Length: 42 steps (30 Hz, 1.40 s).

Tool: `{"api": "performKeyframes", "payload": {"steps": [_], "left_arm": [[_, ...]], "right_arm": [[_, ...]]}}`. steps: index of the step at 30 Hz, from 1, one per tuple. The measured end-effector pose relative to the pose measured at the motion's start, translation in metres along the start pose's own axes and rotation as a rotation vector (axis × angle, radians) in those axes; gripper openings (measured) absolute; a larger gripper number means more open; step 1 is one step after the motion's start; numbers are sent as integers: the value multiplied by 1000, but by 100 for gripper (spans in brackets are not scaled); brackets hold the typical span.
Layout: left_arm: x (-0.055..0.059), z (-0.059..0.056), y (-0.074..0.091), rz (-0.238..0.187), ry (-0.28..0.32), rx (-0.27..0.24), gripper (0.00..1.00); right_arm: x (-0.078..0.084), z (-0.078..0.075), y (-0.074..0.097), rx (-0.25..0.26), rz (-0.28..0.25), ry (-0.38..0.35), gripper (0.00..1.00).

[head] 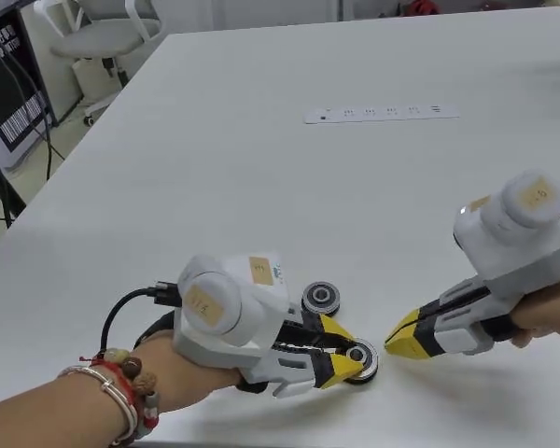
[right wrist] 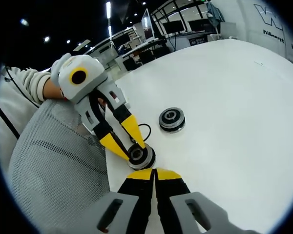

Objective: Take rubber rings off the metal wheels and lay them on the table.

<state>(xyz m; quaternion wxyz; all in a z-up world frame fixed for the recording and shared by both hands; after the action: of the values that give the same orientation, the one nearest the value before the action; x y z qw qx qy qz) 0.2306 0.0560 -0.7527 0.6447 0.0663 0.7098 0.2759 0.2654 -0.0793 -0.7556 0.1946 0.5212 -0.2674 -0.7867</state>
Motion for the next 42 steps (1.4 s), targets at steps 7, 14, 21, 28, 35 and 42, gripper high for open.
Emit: {"api": "performKeyframes", "payload": {"steps": [7, 14, 21, 28, 35, 42], "left_arm": [[0, 0, 0, -1, 0, 0, 14], [0, -1, 0, -2, 0, 1, 14], [-1, -2, 0, -3, 1, 1, 14], [-1, -2, 1, -2, 3, -2, 14], [-1, -2, 1, 1, -1, -2, 14], [-1, -2, 0, 1, -1, -2, 14]], "right_arm": [[1, 11, -7, -42, 12, 96, 10], [2, 10, -15, -63, 13, 181, 16], [0, 10, -16, -62, 15, 240, 18], [0, 8, -14, -63, 18, 207, 12], [1, 6, -13, -41, 22, 193, 1], [1, 6, -12, -32, 26, 169, 0]]}}
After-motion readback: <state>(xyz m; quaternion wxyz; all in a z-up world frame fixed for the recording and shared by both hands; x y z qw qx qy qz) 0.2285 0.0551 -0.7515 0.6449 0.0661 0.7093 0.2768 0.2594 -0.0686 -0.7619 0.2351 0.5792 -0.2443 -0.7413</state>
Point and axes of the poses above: the centre of the closed fingertips' face, and the gripper's own axes: y roughly backward along the fingers, z roughly to its left, x roughly out of its underside, the point moved 8 cm from there along y, roughly backward along the fingers, and after that the axes turned 4 degrees about -z, right-handed, at the moved point
